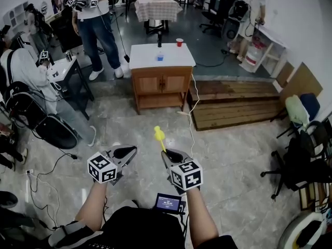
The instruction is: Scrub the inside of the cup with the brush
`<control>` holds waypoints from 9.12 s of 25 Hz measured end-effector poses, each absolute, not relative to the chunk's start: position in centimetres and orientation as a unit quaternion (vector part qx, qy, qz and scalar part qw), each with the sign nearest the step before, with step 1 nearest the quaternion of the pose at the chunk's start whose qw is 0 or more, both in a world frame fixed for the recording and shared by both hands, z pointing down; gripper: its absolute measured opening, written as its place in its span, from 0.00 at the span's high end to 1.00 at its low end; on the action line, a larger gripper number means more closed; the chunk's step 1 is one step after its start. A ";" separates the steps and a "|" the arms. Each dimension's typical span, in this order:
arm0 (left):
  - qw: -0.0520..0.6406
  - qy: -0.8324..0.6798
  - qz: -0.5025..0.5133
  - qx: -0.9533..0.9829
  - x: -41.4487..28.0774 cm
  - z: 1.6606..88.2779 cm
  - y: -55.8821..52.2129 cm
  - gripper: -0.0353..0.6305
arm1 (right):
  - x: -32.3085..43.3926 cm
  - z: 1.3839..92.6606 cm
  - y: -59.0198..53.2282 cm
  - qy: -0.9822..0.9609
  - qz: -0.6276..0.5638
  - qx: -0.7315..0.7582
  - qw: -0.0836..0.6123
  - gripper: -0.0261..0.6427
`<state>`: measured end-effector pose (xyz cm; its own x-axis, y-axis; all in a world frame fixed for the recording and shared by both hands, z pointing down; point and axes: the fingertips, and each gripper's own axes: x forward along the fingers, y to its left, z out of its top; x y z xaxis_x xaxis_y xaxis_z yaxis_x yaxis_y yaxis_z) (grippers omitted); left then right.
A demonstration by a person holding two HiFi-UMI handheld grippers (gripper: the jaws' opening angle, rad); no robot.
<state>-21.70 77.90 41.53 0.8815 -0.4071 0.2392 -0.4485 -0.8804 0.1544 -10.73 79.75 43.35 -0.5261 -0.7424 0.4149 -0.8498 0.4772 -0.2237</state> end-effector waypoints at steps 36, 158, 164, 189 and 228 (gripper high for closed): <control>0.153 -0.195 0.094 0.964 -17.9 44.3 56.3 0.94 | -5.5 45.3 59.3 -0.815 0.252 0.500 0.150 0.90; 0.208 -0.224 0.218 0.927 1.0 58.5 -21.9 0.69 | 11.1 54.9 -16.8 -0.832 0.285 0.387 0.277 0.90; 0.216 -0.254 0.244 0.911 1.5 60.8 -23.3 0.53 | 11.6 55.6 -17.9 -0.836 0.292 0.367 0.286 0.90; 0.165 -0.240 0.357 0.888 3.8 69.3 -27.8 0.37 | 12.3 59.2 -22.8 -0.841 0.315 0.328 0.294 0.90; 0.059 -0.201 0.339 0.917 2.9 58.8 -25.7 0.38 | 10.0 55.0 -20.8 -0.869 0.204 0.252 0.374 0.90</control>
<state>2.85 -25.71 58.81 0.6896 -0.3288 0.6453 -0.4083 -0.9124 -0.0286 9.98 -20.76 54.96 -0.5922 -0.2853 0.7536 -0.5914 0.7891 -0.1661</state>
